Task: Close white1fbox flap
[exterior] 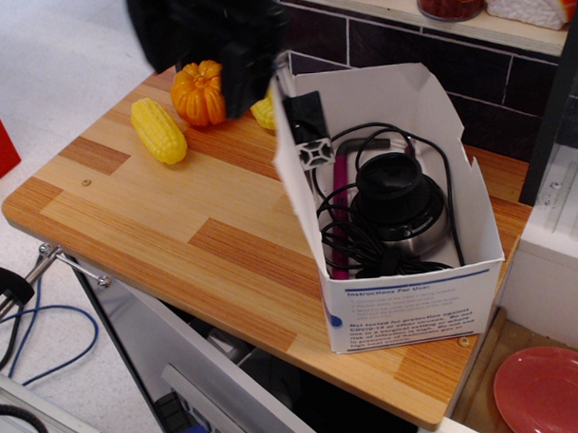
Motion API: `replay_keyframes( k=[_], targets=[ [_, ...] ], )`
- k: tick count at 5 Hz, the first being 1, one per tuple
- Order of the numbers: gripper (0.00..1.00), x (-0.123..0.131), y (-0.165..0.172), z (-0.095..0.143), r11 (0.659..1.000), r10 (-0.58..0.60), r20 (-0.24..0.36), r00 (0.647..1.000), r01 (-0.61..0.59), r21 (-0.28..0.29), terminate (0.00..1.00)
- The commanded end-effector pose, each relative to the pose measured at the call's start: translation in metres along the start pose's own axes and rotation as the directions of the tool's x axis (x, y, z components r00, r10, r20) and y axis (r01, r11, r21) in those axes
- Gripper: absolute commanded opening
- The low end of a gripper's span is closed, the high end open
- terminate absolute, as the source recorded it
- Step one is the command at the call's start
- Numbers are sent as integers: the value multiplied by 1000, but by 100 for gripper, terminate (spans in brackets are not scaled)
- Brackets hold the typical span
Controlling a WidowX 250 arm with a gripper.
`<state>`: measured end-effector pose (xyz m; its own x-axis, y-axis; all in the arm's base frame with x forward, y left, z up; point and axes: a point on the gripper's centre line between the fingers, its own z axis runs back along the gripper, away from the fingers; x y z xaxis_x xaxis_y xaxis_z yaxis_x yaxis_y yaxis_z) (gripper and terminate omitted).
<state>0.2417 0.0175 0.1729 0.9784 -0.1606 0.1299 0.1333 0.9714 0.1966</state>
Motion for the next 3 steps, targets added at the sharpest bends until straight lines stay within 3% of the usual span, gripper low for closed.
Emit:
replay_keyframes(
  k=[1,3],
  targets=[
    [100,33,-32,9,998,64,70,996,-65,16,0],
    [100,47,-69,-22,992,117,67,991,-114,-48,0]
  ],
)
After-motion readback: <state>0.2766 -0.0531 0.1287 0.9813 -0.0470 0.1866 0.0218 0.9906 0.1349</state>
